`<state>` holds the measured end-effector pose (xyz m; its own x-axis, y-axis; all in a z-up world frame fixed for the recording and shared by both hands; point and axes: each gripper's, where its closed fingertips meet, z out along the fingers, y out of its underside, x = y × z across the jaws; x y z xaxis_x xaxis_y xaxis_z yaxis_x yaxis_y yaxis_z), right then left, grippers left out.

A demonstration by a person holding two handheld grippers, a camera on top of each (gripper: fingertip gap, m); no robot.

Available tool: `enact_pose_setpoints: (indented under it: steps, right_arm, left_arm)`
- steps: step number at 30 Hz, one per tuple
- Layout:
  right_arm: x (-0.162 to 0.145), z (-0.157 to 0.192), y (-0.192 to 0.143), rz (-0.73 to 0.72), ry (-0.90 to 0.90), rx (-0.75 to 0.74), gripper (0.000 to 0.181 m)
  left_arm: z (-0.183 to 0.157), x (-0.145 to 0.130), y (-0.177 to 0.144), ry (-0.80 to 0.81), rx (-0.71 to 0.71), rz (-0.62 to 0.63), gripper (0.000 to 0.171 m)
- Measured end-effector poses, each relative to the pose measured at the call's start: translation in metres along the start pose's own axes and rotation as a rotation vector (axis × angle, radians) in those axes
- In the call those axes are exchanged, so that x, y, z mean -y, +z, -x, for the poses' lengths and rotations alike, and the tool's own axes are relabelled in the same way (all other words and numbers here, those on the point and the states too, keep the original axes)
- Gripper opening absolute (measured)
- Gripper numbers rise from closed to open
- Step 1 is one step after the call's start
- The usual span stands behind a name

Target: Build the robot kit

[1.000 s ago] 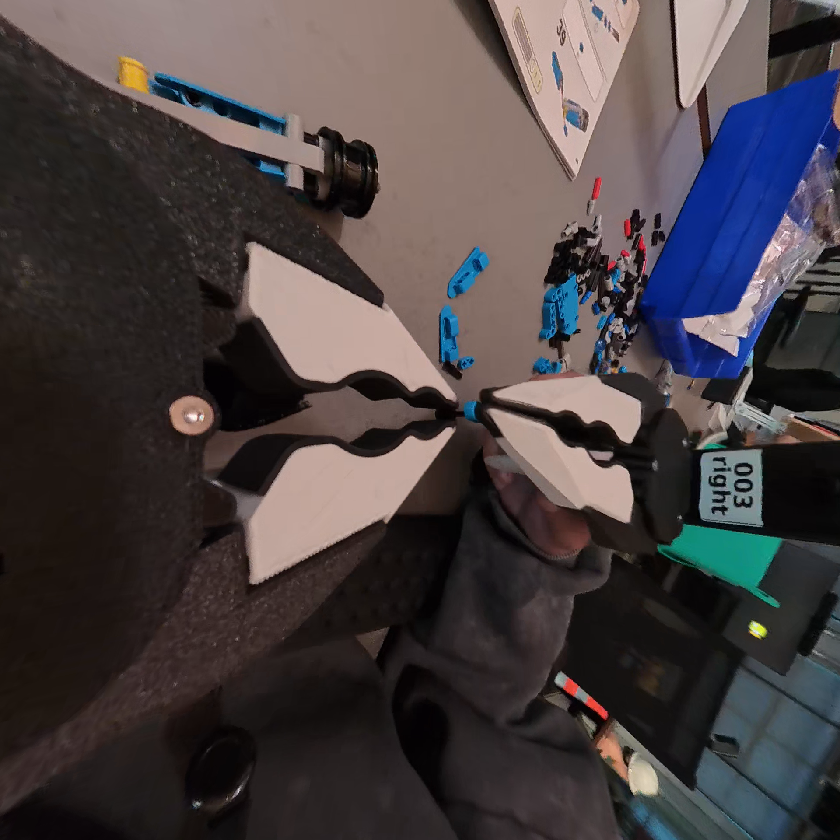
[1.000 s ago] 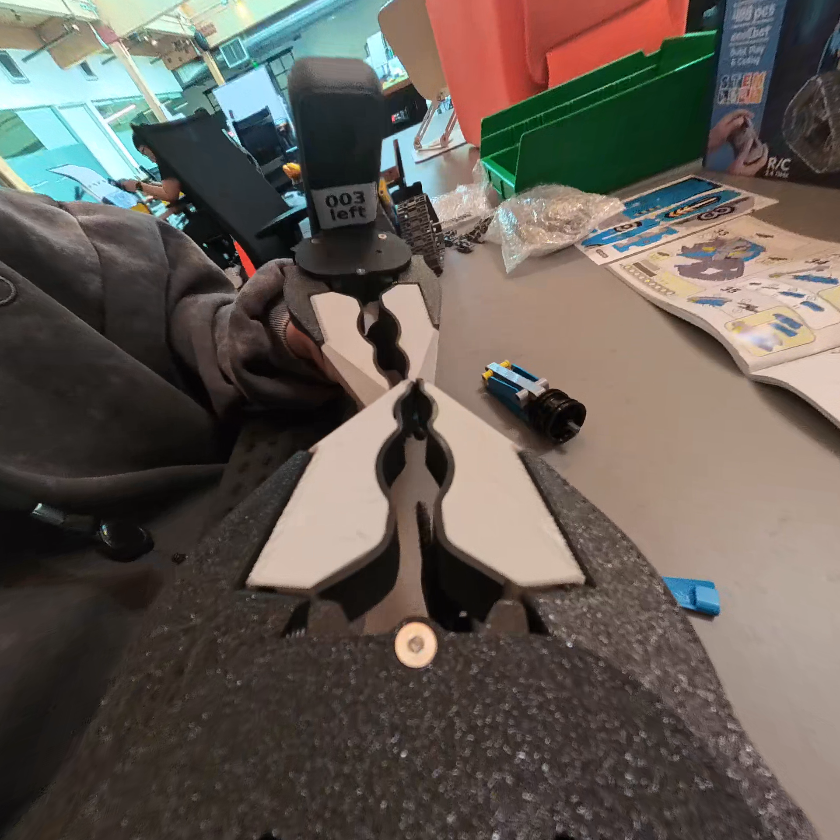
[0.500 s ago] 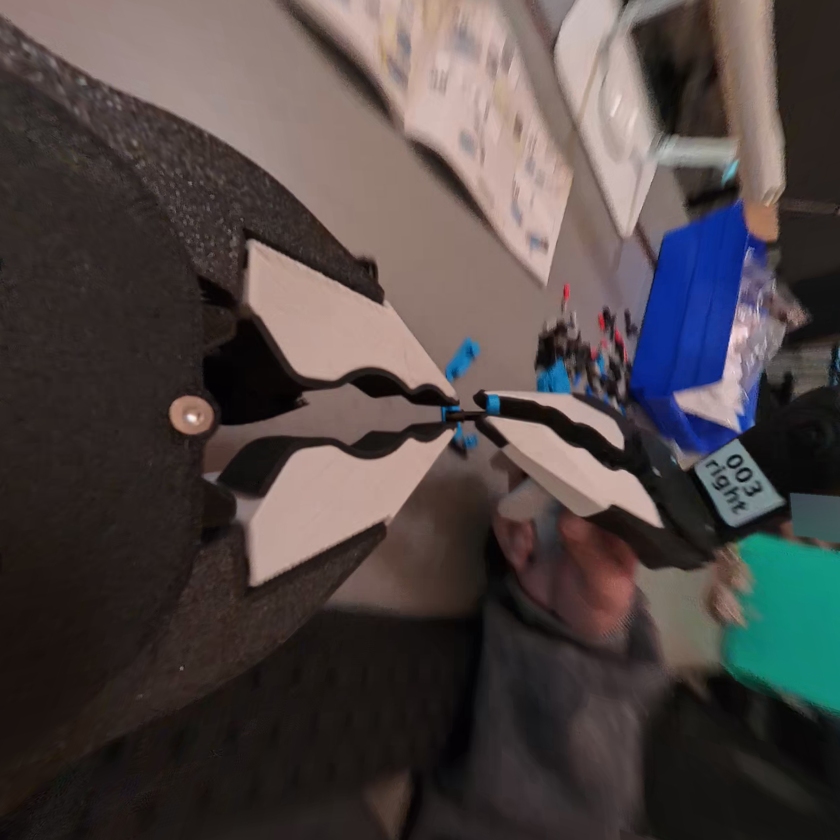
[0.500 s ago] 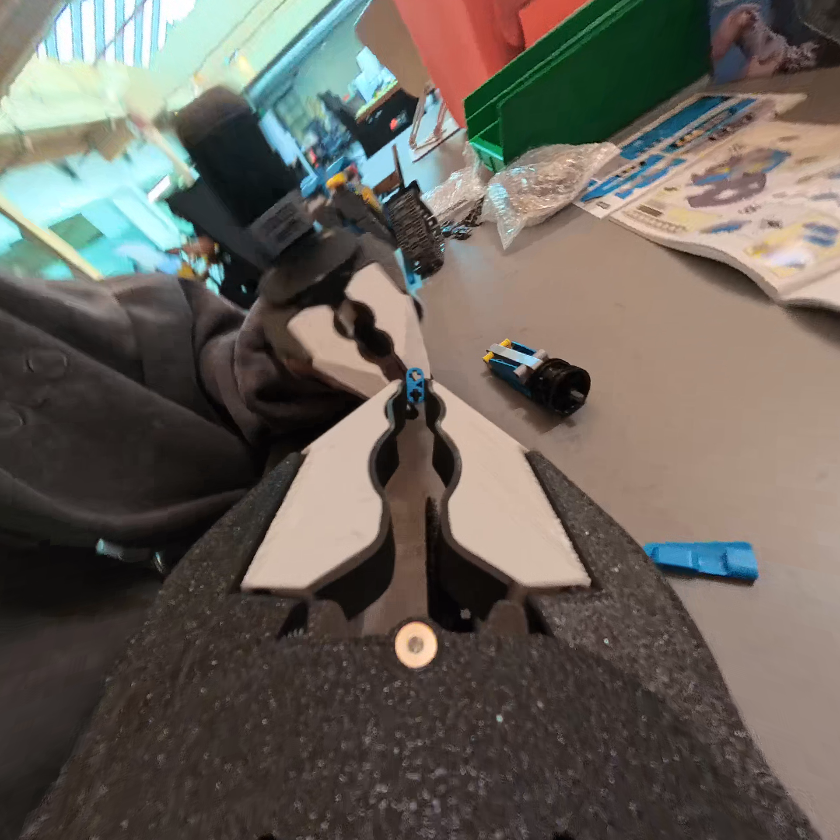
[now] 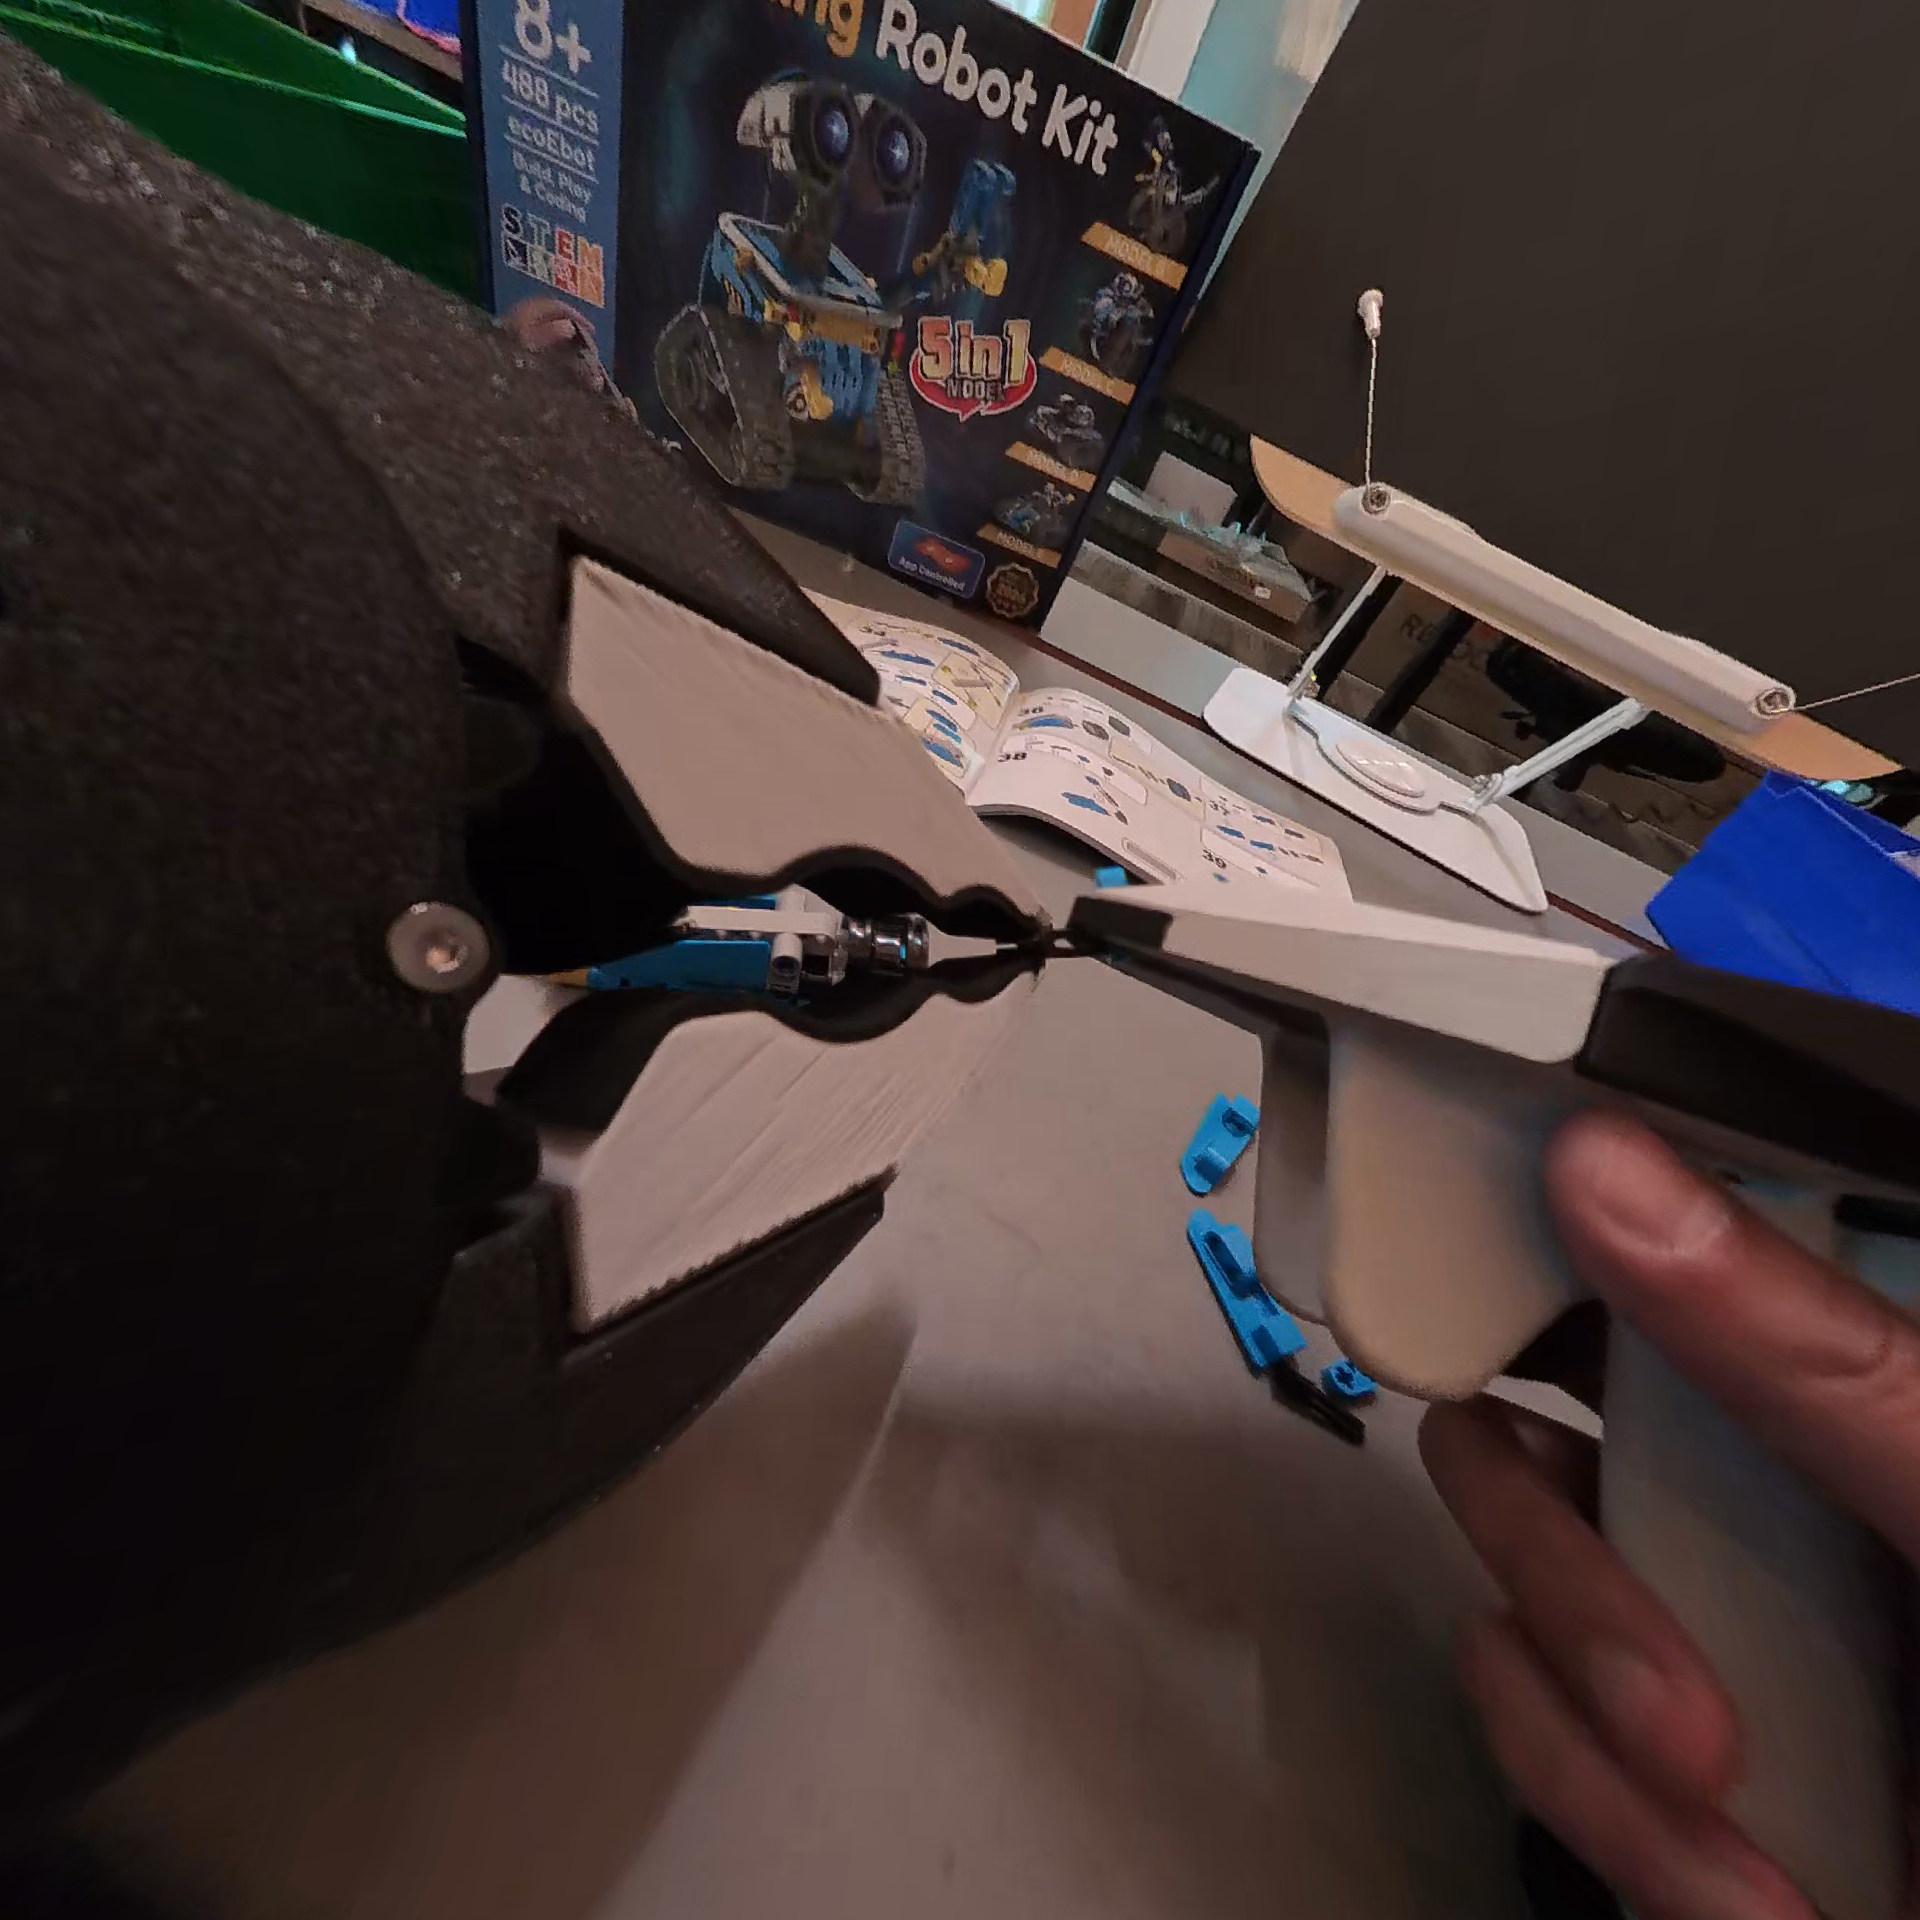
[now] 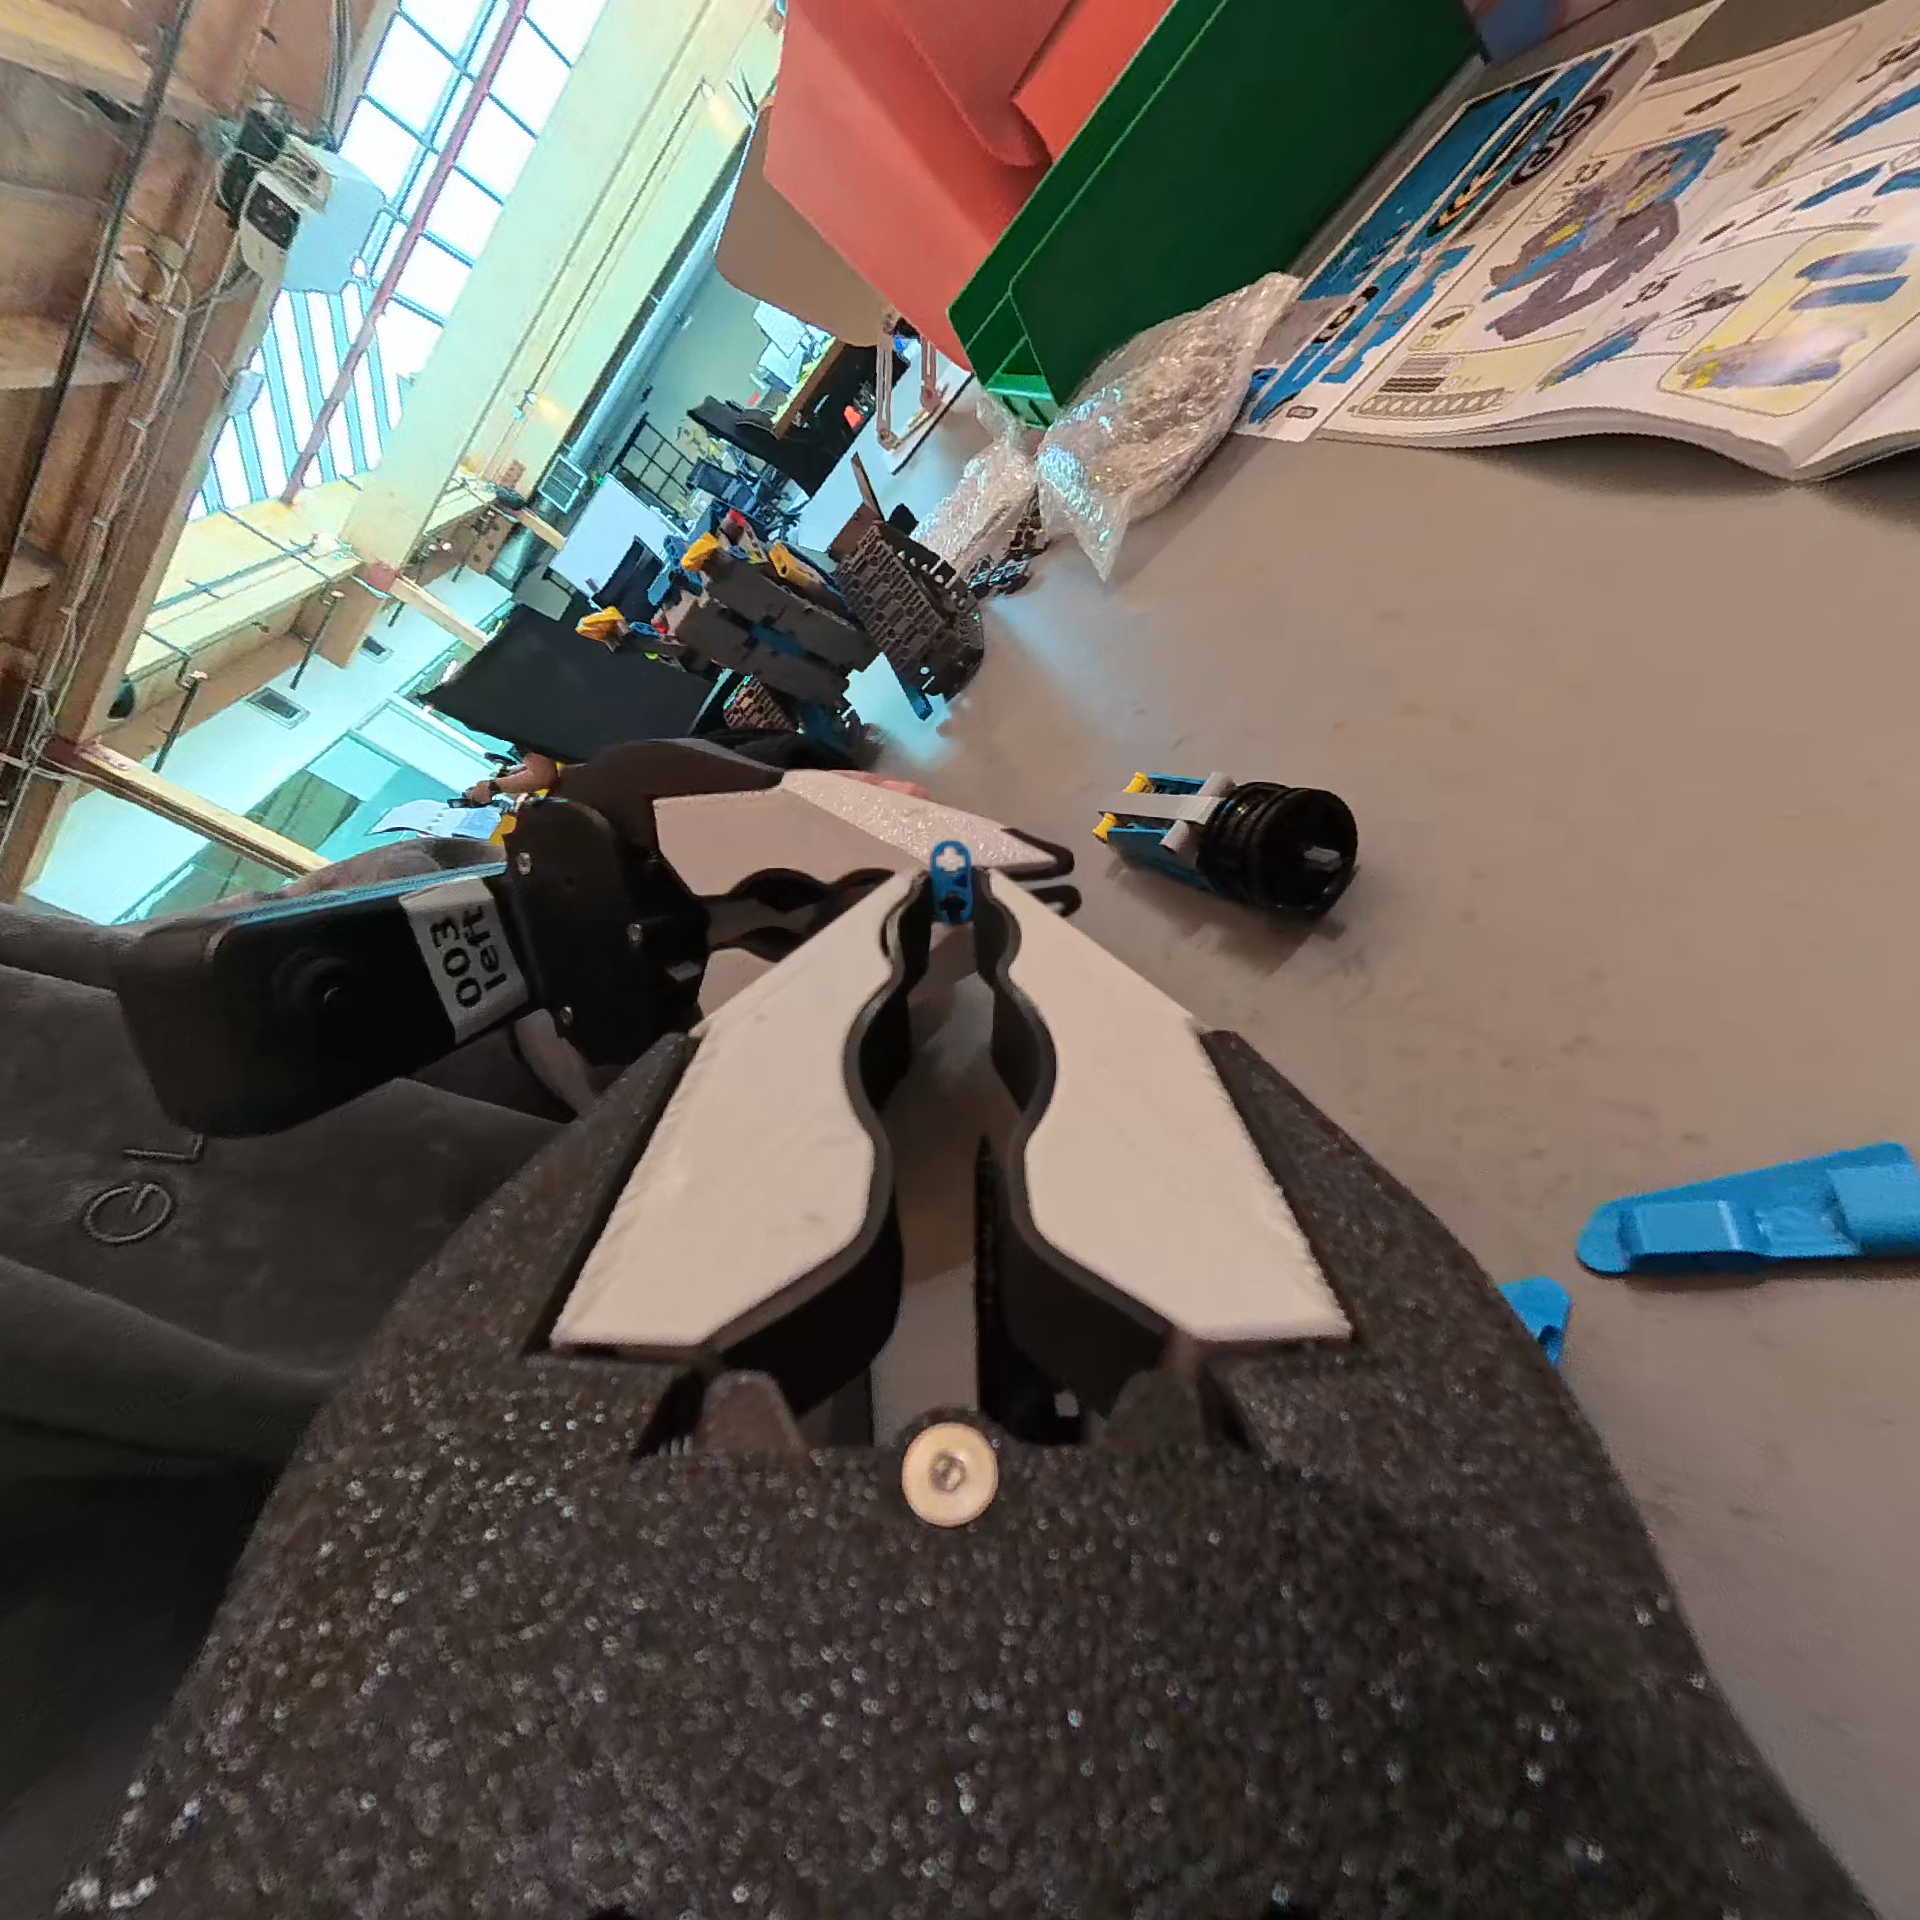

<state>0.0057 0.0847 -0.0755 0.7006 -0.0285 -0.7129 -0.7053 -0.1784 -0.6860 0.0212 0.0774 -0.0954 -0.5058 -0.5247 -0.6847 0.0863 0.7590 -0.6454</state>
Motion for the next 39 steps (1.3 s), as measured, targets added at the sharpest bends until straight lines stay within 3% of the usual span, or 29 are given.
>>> enact_pose_setpoints:
  steps: [4,9,12,39]
  right_arm:
    - [-0.004,0.003,-0.003,0.060,-0.075,0.011,0.019]
    - [-0.009,0.004,-0.005,0.098,-0.118,0.030,0.020]
    - [-0.014,0.001,-0.006,0.121,-0.091,0.037,0.007]
    - [-0.021,-0.010,-0.003,0.130,0.023,0.012,0.006]
  left_arm:
    - [-0.003,-0.003,0.000,0.024,-0.026,-0.003,0.001]
    - [-0.009,-0.004,-0.001,0.062,-0.050,-0.010,0.001]
    - [-0.010,-0.002,-0.002,0.052,-0.066,-0.021,0.000]
    - [-0.020,-0.012,0.004,0.019,-0.090,0.072,0.000]
